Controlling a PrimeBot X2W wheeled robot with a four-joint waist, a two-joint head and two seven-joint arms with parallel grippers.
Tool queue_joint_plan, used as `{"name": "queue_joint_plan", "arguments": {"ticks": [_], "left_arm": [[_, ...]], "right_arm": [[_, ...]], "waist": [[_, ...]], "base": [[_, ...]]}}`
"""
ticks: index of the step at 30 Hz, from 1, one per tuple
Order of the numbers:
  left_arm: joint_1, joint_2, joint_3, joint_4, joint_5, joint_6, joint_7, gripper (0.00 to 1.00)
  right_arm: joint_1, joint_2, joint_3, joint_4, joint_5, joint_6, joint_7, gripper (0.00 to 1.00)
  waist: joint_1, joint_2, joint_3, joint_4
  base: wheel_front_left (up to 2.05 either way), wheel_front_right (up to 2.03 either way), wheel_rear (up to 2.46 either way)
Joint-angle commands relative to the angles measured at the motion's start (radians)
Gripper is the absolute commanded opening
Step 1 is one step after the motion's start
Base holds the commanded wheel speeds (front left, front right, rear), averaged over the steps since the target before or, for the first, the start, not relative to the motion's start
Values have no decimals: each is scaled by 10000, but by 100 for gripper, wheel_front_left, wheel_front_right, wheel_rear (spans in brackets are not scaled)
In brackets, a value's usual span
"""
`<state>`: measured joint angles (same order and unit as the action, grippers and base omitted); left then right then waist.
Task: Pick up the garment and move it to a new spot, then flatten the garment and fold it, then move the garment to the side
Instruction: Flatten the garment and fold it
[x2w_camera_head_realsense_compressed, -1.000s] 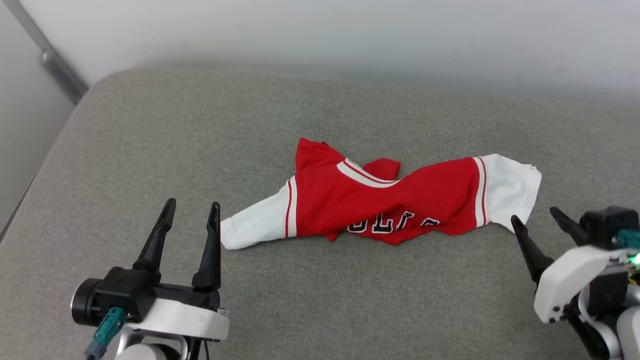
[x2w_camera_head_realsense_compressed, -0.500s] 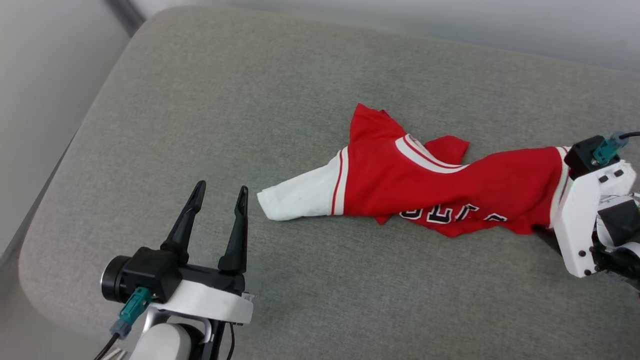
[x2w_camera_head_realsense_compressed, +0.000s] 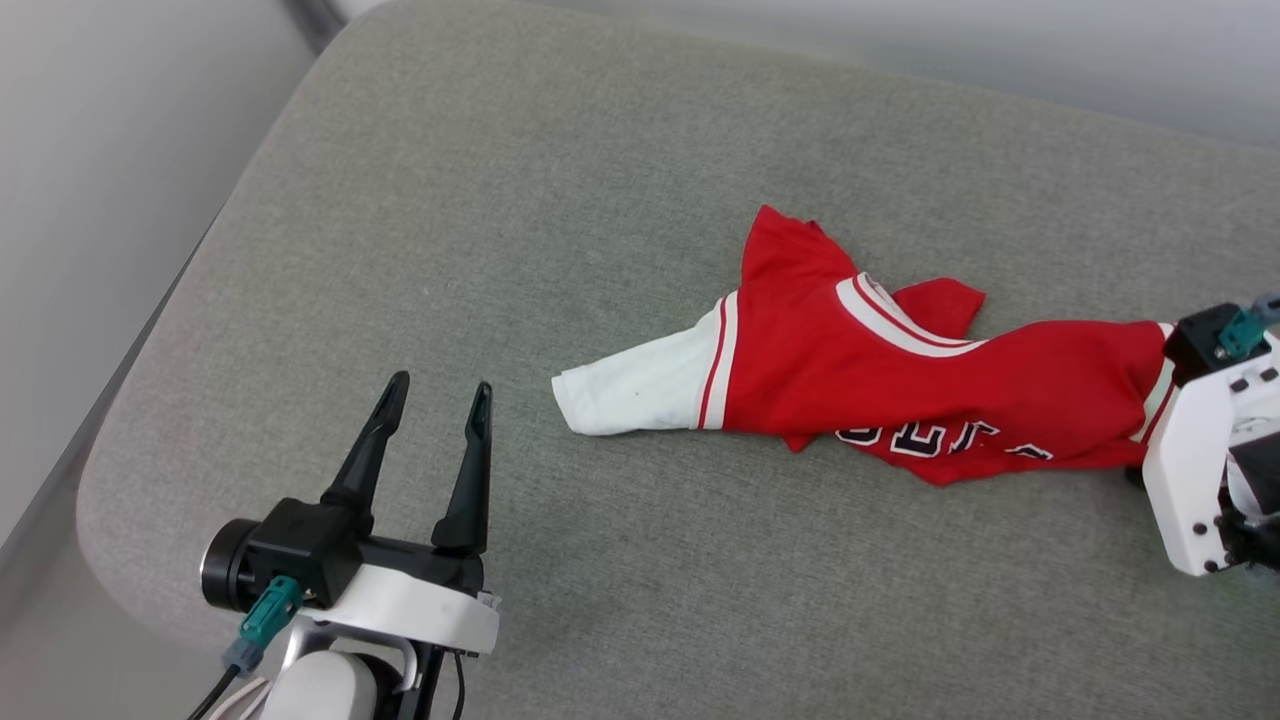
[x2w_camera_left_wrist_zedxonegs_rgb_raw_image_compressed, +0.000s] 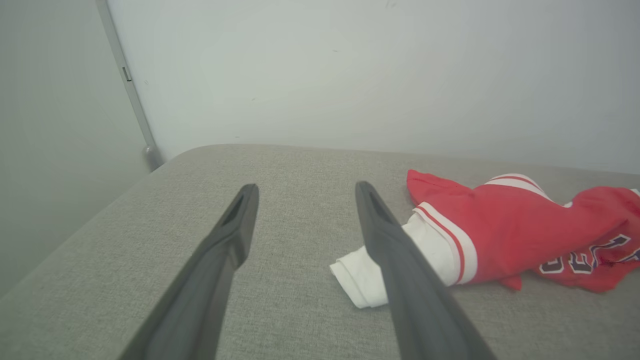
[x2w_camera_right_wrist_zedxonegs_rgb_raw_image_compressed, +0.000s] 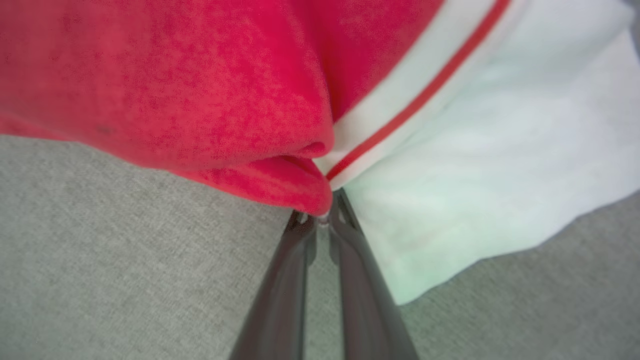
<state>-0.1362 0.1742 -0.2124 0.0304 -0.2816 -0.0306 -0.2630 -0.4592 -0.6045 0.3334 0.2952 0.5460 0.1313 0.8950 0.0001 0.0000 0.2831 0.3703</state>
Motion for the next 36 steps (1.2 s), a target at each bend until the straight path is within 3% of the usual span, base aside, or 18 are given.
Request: {"name": "queue_joint_plan", "arguments": {"ticks": [1, 14, 20, 25, 26, 27, 36], "left_arm": [[79, -48, 85, 78, 62, -42, -25, 100], [606, 15, 525, 258, 229, -285, -25, 100], [891, 76, 577, 393, 179, -312, -25, 100], [1099, 165, 579, 437, 115, -271, 21, 100], [1114, 193, 574, 436, 109, -270, 32, 100], [1113, 216, 559, 435, 104, -276, 61, 100], [1069, 299, 643, 412, -41, -216, 132, 100]], "right_arm": [[701, -172, 251, 309, 77, -10, 76, 0], [2699, -529, 40, -1177, 605, -9, -621, 0], [4392, -435, -481, -1738, 329, -10, -719, 0], [5493, 32, -1002, -2160, 161, -9, -870, 0], [5549, 97, -1100, -2291, 38, -9, -1025, 77], [5573, 150, -1199, -2386, -86, -9, -1195, 100], [5283, 774, -2326, -3677, 244, -9, -2297, 100]], "waist": [[-1, 0, -175, -162], [-1, 0, -1335, -1411], [-1, 0, -1680, -1763], [-1, 0, -1772, -2028], [-1, 0, -1769, -2095], [-1, 0, -1765, -2158], [-1, 0, -1993, -2812]], "base": [[0, 0, 0], [0, 0, 0], [0, 0, 0], [0, 0, 0], [0, 0, 0], [0, 0, 0], [0, 0, 0]]}}
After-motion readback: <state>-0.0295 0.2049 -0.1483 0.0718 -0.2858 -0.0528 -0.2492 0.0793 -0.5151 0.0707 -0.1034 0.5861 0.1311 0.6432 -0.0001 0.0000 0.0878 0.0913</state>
